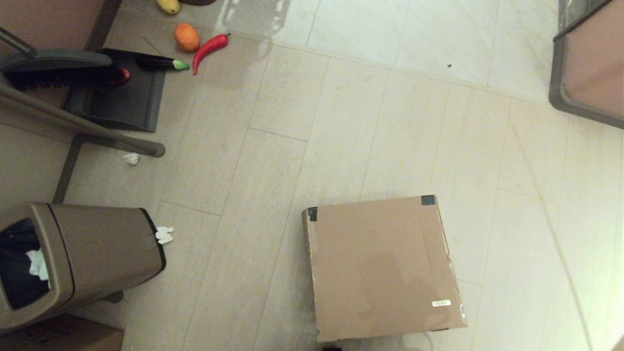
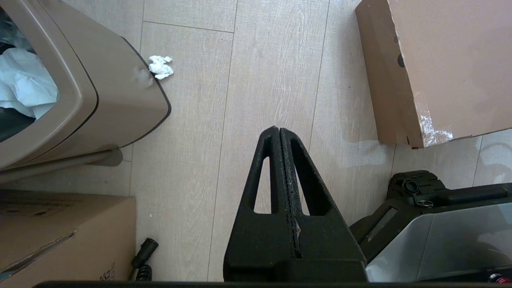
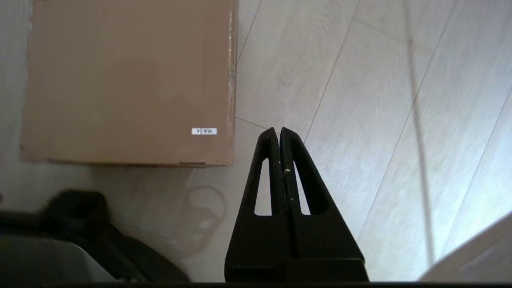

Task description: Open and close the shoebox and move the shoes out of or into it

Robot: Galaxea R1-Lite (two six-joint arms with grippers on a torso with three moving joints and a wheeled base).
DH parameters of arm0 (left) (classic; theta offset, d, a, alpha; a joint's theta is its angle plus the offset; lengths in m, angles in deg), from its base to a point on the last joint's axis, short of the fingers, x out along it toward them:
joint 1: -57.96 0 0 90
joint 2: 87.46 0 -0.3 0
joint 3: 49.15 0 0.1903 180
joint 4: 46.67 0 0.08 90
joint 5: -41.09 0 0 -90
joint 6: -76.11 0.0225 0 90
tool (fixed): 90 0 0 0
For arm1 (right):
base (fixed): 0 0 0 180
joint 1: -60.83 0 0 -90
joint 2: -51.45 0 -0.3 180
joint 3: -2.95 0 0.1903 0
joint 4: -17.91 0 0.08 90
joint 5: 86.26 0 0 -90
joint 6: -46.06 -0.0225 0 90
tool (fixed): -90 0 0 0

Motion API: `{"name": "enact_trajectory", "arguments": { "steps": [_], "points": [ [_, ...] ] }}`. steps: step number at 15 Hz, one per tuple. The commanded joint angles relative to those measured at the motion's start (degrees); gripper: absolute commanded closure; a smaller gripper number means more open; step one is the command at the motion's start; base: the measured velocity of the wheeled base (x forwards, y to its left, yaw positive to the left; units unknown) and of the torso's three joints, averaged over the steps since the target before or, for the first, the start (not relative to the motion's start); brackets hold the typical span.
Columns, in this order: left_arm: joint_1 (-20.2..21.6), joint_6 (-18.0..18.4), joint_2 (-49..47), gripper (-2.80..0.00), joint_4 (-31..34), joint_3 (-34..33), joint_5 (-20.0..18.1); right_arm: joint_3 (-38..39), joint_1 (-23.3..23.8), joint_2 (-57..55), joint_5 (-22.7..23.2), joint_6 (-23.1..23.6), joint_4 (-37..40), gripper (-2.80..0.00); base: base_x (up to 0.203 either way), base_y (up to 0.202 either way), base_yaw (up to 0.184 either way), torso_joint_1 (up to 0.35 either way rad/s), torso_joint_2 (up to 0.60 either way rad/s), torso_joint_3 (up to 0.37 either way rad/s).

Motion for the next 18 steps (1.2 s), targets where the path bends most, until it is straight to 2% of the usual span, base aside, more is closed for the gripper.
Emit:
{"name": "enact_trajectory", "arguments": {
  "steps": [1,18],
  "points": [
    [0.0,0.1,-0.2,0.0,0.2,0.1,-0.3,0.0,0.0,0.0,2.4,3.5,0.0,0.0,0.0,0.0,0.0,0.0,0.0,0.0],
    [0.0,0.0,-0.2,0.0,-0.1,0.0,0.1,0.0,0.0,0.0,1.8,3.5,0.0,0.0,0.0,0.0,0.0,0.0,0.0,0.0]
  ]
}}
